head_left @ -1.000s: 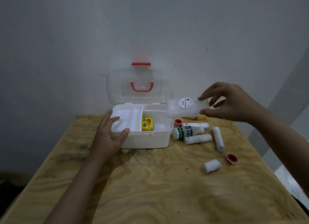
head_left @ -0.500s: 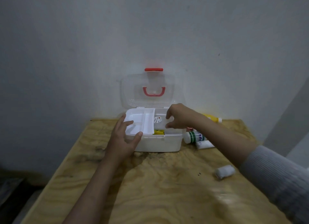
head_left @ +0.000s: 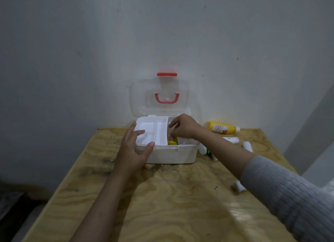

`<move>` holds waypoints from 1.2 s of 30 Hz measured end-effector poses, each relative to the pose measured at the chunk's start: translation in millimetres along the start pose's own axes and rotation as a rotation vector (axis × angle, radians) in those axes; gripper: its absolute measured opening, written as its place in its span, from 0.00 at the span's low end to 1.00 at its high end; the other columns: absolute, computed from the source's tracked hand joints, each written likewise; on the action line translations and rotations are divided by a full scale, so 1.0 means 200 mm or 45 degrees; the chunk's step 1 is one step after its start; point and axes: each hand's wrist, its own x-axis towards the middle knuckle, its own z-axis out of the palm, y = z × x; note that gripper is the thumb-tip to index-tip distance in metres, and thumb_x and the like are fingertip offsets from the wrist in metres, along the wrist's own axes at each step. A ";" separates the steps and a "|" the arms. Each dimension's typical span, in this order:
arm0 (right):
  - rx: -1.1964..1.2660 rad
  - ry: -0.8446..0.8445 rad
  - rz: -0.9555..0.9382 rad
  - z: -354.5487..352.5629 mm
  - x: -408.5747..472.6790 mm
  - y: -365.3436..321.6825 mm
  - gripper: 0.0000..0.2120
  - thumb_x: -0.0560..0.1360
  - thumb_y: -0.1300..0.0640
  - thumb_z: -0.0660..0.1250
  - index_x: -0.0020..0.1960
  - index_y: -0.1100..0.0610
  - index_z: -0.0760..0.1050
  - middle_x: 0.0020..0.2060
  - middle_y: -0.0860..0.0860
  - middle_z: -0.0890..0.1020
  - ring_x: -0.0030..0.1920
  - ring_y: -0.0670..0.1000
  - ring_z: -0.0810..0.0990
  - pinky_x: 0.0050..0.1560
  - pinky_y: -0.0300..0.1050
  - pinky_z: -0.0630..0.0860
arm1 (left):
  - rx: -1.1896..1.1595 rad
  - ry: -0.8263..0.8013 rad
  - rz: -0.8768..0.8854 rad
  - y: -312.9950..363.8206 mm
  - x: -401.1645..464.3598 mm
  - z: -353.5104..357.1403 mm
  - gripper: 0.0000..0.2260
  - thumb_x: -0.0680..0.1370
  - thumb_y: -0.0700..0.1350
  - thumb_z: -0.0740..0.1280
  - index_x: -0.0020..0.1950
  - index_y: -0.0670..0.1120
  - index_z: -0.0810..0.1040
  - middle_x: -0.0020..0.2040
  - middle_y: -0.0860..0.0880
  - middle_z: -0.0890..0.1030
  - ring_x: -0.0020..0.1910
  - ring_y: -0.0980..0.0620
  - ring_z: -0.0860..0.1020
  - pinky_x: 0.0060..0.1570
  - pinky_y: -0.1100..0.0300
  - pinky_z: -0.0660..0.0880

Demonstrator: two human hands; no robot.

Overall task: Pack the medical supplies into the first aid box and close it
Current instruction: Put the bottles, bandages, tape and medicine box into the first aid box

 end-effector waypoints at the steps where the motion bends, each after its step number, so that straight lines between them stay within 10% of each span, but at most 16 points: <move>1: 0.025 -0.019 0.020 0.00 0.00 0.00 0.21 0.63 0.59 0.77 0.55 0.59 0.80 0.51 0.55 0.82 0.50 0.53 0.80 0.54 0.49 0.79 | 0.000 -0.001 0.003 0.00 0.00 0.00 0.23 0.70 0.60 0.68 0.63 0.59 0.69 0.76 0.56 0.59 0.72 0.52 0.62 0.61 0.50 0.71; 18: -0.084 0.165 0.070 -0.61 -0.59 0.35 0.12 0.67 0.61 0.75 0.50 0.56 0.81 0.45 0.50 0.84 0.44 0.47 0.83 0.49 0.44 0.79 | -0.012 0.006 0.029 -0.01 0.00 0.00 0.21 0.73 0.53 0.69 0.65 0.51 0.71 0.76 0.53 0.60 0.73 0.50 0.61 0.63 0.50 0.68; 23: -0.221 0.223 0.152 -0.50 -0.62 0.62 0.11 0.68 0.62 0.73 0.50 0.54 0.81 0.47 0.52 0.84 0.38 0.43 0.78 0.41 0.35 0.73 | -0.070 0.002 0.055 0.04 -0.01 -0.02 0.25 0.73 0.51 0.69 0.57 0.75 0.60 0.74 0.49 0.66 0.71 0.46 0.65 0.63 0.46 0.71; 36: -0.244 0.192 0.150 -0.34 -0.41 0.78 0.14 0.68 0.60 0.73 0.54 0.53 0.80 0.54 0.52 0.82 0.49 0.50 0.78 0.50 0.43 0.75 | -0.017 0.002 0.055 0.09 -0.02 -0.03 0.28 0.74 0.52 0.68 0.54 0.83 0.56 0.72 0.49 0.67 0.70 0.45 0.66 0.63 0.42 0.71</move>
